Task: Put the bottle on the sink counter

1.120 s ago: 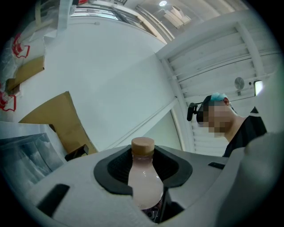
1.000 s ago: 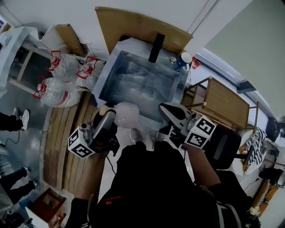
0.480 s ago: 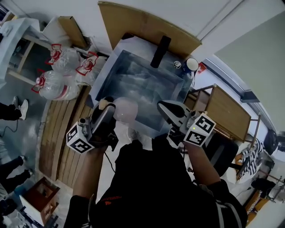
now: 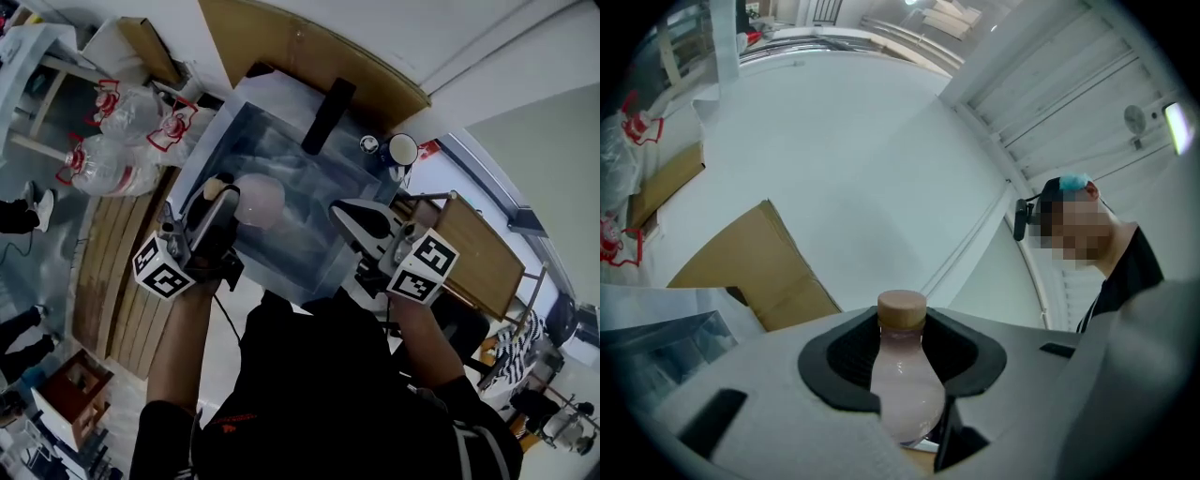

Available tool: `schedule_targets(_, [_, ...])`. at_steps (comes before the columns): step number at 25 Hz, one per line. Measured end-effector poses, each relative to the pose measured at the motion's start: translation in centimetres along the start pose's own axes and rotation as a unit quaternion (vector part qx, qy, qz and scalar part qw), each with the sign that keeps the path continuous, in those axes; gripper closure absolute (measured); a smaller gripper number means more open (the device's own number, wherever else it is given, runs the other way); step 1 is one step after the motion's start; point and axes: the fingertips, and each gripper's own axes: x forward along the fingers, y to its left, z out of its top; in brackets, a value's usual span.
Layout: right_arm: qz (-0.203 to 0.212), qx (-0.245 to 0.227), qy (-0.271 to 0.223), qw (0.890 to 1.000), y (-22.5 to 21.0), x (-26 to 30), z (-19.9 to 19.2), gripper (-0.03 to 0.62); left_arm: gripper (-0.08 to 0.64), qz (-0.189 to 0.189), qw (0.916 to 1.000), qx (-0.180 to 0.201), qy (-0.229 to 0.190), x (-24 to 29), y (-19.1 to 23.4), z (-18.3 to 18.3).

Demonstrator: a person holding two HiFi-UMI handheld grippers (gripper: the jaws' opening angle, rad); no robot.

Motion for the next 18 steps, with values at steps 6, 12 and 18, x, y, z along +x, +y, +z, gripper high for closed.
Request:
schedule_targets(6, [0.003, 0.014, 0.007, 1.0, -3.3, 0.1, -0.2, 0.588, 0.419, 0.033, 0.9984, 0.029, 0.035, 3.0, 4.5, -0.9])
schedule_targets(12, [-0.003, 0.026, 0.009, 1.0, -6.5, 0.7, -0.4, 0.588, 0.419, 0.063, 0.9933, 0.066, 0.07, 6.0, 9.7, -1.2])
schedule_targets(18, [-0.008, 0.04, 0.01, 0.999, -8.7, 1.1, -0.8, 0.588, 0.419, 0.082, 0.9851, 0.101, 0.112, 9.0, 14.7, -1.8])
